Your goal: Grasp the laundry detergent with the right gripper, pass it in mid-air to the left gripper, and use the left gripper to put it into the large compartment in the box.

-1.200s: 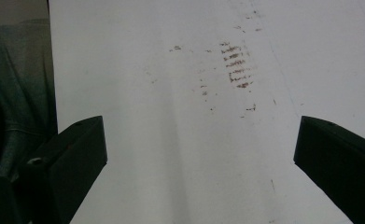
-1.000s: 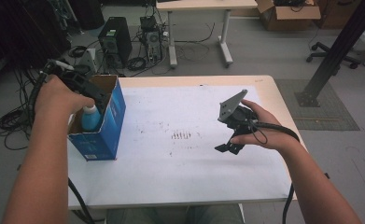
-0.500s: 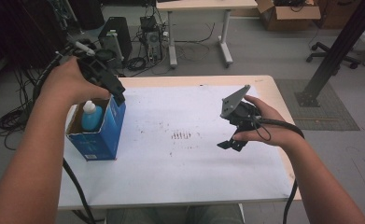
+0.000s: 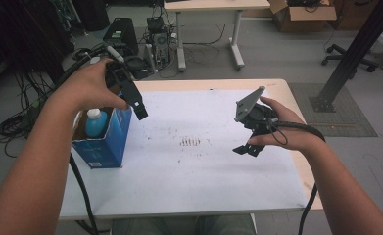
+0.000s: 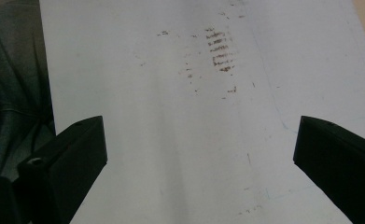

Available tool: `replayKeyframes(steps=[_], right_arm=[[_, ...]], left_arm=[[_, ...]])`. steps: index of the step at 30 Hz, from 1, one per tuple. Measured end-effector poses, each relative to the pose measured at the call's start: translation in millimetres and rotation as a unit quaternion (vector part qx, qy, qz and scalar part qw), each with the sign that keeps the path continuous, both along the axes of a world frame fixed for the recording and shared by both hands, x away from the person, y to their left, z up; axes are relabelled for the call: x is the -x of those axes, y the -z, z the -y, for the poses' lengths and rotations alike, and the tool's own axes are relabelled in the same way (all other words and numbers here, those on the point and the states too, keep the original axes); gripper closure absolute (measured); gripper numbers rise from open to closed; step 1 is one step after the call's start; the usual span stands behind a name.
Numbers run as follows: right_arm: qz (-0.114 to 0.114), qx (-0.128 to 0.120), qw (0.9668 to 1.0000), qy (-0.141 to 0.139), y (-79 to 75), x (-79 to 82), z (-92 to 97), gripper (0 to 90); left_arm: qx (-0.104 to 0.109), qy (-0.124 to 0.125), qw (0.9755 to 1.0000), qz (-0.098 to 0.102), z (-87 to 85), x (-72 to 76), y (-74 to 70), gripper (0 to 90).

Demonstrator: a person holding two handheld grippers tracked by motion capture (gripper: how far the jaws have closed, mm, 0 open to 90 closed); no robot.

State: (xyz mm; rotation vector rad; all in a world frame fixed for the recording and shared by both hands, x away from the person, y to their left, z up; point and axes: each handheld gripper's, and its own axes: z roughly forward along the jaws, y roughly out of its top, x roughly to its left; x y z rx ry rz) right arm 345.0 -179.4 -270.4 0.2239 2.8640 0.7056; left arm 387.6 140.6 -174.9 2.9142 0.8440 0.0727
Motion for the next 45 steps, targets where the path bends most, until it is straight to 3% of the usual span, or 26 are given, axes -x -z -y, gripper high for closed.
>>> replayKeyframes(steps=[7, 11, 15, 22, 26, 28, 34, 38, 45], right_arm=[[-0.002, 0.013, 0.9999, -0.006, -5.3, 0.1, -0.8, 2.9], [-0.001, 0.023, 0.9997, -0.012, -5.6, -1.7, -2.3, 2.9], [-0.002, 0.041, 0.9989, -0.021, -6.5, -3.2, -4.0, 3.0], [-0.004, 0.059, 0.9979, -0.025, -11.6, -4.0, -5.2, 3.0], [-0.007, 0.064, 0.9976, -0.026, -11.5, -3.9, -4.5, 3.0], [-0.009, 0.067, 0.9974, -0.026, -10.7, -4.3, -3.4, 3.0], [-0.017, 0.074, 0.9968, -0.026, -8.2, -7.5, 0.4, 3.0], [-0.023, 0.085, 0.9958, -0.025, -3.6, -11.5, 2.0, 3.1], [-0.031, 0.089, 0.9952, -0.029, 0.7, -20.0, 1.9, 3.2]], left_arm=[[-0.012, 0.061, 0.9981, 0.000, 12.8, 3.4, 5.6, 0.2], [-0.027, 0.100, 0.9944, 0.021, 20.2, 7.2, 8.5, 0.3], [-0.039, 0.127, 0.9910, 0.022, 25.2, 10.6, 12.5, 0.3], [-0.049, 0.154, 0.9869, 0.009, 33.8, 17.5, 20.3, 0.3], [-0.064, 0.173, 0.9829, 0.003, 42.6, 20.8, 25.5, 0.3], [-0.065, 0.189, 0.9799, 0.010, 47.1, 22.3, 27.6, 0.3], [-0.070, 0.210, 0.9752, -0.003, 58.7, 21.6, 36.0, 0.2], [-0.075, 0.219, 0.9727, -0.012, 63.4, 21.1, 46.7, 0.3], [-0.072, 0.224, 0.9717, -0.018, 71.3, 17.5, 57.8, 0.3]])
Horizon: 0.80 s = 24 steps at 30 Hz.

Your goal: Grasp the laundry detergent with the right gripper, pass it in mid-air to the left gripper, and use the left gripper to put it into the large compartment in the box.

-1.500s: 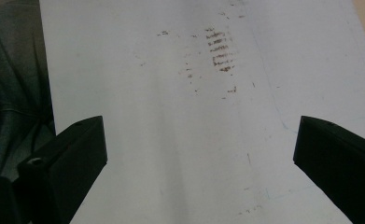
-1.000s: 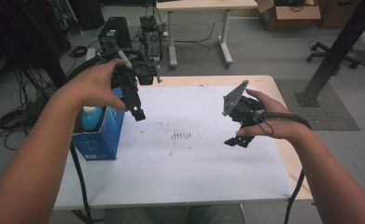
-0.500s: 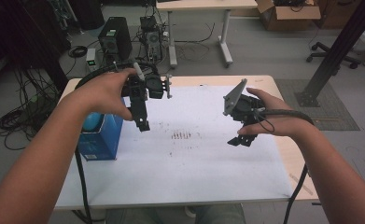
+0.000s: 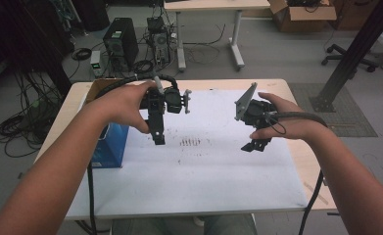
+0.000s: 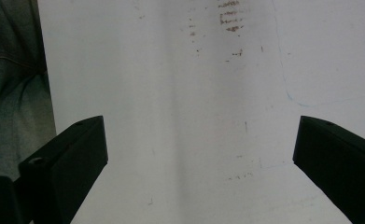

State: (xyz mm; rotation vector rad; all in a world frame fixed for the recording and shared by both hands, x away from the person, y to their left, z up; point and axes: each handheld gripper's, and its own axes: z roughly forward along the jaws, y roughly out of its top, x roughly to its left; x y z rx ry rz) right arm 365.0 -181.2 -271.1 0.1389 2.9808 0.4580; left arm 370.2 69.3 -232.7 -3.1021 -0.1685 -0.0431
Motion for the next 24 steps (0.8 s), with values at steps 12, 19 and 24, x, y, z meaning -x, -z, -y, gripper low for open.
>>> replayKeyframes(steps=[12, 19, 24], right_arm=[[-0.001, 0.003, 1.0000, 0.001, 3.0, 0.6, -1.0, 3.3], [0.000, 0.002, 1.0000, 0.001, 2.1, 3.0, -2.0, 3.2], [0.002, 0.000, 1.0000, 0.000, 1.8, 4.2, -1.9, 3.4]], left_arm=[[0.002, 0.007, 1.0000, 0.002, 3.2, 1.3, 1.6, 0.2], [0.003, 0.006, 1.0000, 0.004, 1.2, 3.5, 0.3, 0.2], [0.003, 0.005, 1.0000, 0.003, 0.9, 4.2, -1.0, 0.2]])
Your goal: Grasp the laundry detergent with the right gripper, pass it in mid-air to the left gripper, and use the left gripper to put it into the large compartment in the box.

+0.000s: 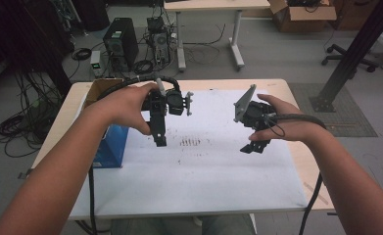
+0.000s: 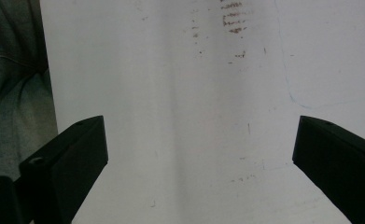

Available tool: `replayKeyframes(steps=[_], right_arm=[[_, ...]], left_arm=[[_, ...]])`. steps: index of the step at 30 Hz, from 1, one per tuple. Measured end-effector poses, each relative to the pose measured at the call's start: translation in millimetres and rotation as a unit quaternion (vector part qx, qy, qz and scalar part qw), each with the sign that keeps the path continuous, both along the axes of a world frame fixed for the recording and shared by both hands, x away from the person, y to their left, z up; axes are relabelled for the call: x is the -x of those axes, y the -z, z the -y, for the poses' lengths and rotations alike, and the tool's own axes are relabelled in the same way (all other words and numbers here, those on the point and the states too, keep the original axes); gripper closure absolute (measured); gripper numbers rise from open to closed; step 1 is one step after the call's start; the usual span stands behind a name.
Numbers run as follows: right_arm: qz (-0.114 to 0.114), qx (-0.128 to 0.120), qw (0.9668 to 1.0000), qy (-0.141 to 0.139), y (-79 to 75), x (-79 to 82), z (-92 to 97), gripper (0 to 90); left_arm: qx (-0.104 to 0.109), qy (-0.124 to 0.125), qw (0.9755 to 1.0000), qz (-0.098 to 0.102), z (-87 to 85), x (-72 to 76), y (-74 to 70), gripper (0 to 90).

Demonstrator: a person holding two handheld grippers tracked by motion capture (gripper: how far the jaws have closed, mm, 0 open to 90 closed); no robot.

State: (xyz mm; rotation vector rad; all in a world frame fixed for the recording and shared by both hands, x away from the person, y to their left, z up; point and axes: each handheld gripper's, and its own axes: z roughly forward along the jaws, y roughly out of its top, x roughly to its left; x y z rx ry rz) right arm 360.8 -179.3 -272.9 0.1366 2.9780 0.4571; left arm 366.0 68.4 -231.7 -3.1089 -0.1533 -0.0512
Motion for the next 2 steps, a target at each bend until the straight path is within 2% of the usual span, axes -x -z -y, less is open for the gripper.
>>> replayKeyframes(steps=[2], right_arm=[[0.001, -0.002, 1.0000, 0.002, -0.7, 0.9, 0.1, 3.4]], left_arm=[[0.001, -0.001, 1.0000, 0.002, -0.5, 0.4, -0.4, 0.2]])
